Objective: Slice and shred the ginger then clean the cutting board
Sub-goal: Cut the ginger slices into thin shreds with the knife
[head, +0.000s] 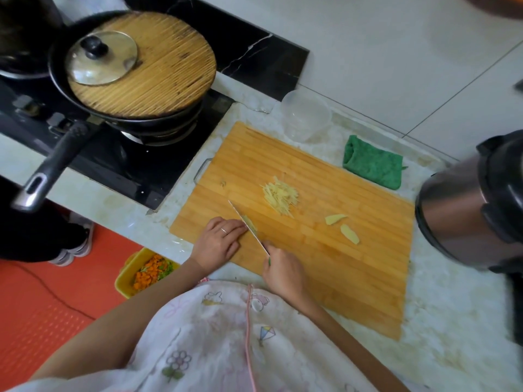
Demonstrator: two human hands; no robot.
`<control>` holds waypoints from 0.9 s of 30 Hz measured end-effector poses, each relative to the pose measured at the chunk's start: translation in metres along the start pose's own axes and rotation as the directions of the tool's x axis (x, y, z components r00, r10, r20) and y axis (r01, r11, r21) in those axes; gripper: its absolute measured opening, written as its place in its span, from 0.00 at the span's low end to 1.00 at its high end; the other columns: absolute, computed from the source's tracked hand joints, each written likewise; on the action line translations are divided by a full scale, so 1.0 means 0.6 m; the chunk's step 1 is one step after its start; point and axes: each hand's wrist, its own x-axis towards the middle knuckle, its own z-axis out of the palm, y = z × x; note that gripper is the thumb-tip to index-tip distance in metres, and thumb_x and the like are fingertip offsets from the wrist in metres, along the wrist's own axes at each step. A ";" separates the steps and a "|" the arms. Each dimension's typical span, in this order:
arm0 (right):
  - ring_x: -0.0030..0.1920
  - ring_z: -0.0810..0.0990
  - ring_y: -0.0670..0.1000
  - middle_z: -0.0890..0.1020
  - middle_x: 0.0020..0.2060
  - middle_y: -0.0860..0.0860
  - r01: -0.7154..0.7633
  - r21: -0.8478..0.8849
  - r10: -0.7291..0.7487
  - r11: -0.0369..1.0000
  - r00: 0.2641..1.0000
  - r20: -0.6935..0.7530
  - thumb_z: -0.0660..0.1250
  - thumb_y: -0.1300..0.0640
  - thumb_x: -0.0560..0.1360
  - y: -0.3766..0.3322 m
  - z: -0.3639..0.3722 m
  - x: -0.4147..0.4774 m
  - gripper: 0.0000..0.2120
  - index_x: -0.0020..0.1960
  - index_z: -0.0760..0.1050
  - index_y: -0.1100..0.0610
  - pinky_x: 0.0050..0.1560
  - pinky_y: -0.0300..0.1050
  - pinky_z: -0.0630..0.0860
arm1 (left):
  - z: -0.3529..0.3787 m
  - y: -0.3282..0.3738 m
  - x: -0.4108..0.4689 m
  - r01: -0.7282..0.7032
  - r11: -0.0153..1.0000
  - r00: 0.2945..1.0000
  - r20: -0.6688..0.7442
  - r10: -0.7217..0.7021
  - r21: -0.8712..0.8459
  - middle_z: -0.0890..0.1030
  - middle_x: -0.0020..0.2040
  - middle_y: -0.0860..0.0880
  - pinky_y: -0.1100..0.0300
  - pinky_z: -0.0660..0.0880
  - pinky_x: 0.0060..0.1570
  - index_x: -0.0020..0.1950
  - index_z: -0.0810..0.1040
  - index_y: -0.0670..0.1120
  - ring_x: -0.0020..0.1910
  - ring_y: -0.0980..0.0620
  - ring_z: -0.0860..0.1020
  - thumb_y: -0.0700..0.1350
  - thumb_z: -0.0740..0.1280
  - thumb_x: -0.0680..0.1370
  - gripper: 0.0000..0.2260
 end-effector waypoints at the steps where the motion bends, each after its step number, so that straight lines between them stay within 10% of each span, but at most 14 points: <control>1: 0.46 0.81 0.58 0.83 0.46 0.56 -0.011 0.000 0.011 1.000 1.000 -0.005 0.57 0.60 0.77 -0.005 0.001 0.005 0.21 0.69 0.69 0.51 0.36 0.46 0.70 | -0.001 0.001 0.001 0.009 1.000 1.000 0.007 -0.009 0.000 0.81 0.55 0.45 0.53 0.66 0.57 0.59 0.79 0.42 0.54 0.50 0.75 0.46 0.53 0.83 0.17; 27: 0.42 0.80 0.58 0.82 0.42 0.57 -0.023 0.046 0.023 0.999 1.000 -0.001 0.57 0.61 0.78 0.008 -0.008 -0.018 0.13 0.60 0.75 0.57 0.34 0.44 0.63 | -0.003 0.002 -0.002 0.000 1.000 0.998 0.055 -0.002 0.024 0.81 0.57 0.45 0.52 0.67 0.57 0.59 0.81 0.41 0.57 0.49 0.76 0.46 0.53 0.83 0.18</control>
